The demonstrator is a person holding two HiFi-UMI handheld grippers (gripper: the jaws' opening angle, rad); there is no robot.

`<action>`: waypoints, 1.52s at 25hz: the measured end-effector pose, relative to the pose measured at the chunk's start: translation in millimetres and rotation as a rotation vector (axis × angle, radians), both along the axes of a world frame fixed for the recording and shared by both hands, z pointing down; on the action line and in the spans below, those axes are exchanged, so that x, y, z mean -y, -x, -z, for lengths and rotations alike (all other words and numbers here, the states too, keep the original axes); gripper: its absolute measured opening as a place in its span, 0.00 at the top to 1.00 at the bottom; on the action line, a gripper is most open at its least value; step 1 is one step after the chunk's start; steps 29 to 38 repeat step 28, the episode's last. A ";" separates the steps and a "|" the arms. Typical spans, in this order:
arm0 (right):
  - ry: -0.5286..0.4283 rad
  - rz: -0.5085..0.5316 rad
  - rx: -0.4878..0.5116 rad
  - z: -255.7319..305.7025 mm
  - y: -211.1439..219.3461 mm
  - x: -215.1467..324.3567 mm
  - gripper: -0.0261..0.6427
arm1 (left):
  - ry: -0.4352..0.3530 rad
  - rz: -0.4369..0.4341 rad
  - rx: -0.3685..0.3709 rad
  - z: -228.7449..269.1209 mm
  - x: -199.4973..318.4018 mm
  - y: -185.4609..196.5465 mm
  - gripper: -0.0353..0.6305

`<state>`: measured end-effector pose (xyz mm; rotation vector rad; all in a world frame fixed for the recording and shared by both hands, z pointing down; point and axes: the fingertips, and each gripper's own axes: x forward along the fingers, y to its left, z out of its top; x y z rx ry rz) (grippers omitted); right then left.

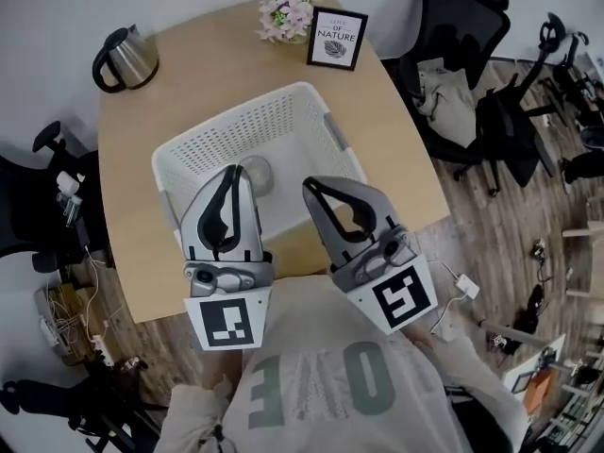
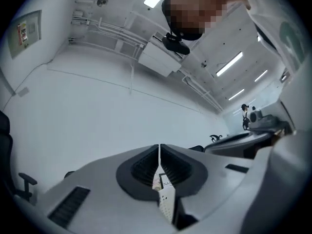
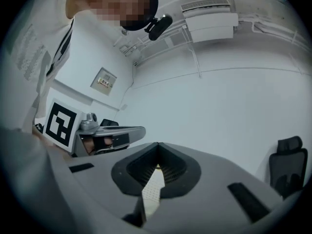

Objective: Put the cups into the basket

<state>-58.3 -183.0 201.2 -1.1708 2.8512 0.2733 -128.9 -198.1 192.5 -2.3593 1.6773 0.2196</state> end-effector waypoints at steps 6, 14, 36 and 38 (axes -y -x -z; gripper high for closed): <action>0.111 0.079 -0.029 -30.2 27.5 -13.3 0.96 | 0.031 0.031 0.052 -14.1 -0.2 0.7 0.91; 0.148 0.079 -0.008 -36.1 29.6 -5.2 0.96 | 0.081 0.040 0.090 -31.6 2.1 3.2 0.91; 0.111 -0.002 -0.071 -45.6 17.6 11.6 0.96 | 0.082 0.045 0.054 -38.9 18.0 15.2 0.92; 0.111 -0.002 -0.071 -45.6 17.6 11.6 0.96 | 0.082 0.045 0.054 -38.9 18.0 15.2 0.92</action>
